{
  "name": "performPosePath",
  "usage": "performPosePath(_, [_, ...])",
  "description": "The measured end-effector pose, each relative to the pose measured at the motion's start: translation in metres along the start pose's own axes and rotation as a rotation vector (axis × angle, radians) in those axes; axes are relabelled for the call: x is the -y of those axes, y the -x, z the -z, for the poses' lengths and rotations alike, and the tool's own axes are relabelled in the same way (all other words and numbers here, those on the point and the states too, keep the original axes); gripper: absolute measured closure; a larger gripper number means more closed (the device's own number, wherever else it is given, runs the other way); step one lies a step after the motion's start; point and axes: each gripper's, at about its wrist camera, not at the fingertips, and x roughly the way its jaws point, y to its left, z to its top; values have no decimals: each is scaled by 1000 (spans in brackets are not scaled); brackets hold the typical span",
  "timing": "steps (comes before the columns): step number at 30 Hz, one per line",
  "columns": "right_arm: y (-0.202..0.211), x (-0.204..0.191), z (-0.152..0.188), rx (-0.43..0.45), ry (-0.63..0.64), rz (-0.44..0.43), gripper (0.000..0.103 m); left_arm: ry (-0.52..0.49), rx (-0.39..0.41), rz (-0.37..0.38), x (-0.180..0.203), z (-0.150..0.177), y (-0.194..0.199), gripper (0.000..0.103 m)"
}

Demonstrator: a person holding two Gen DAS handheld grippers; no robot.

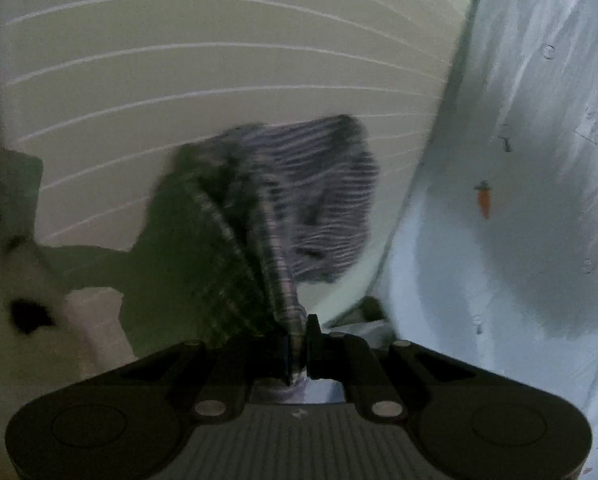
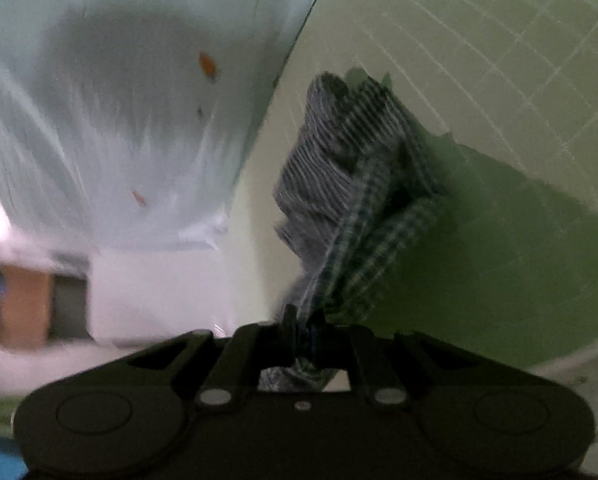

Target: Fold clothes

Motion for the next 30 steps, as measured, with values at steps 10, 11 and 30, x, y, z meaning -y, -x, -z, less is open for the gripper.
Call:
performPosePath(10, [-88, -72, -134, 272, 156, 111, 40, -426, 100, -80, 181, -68, -116, 14])
performPosePath(11, [-96, -80, -142, 299, 200, 162, 32, -509, 129, -124, 194, -68, -123, 13])
performPosePath(30, [-186, -34, -120, 64, 487, 506, 3, -1003, 28, -530, 118, -63, -190, 0])
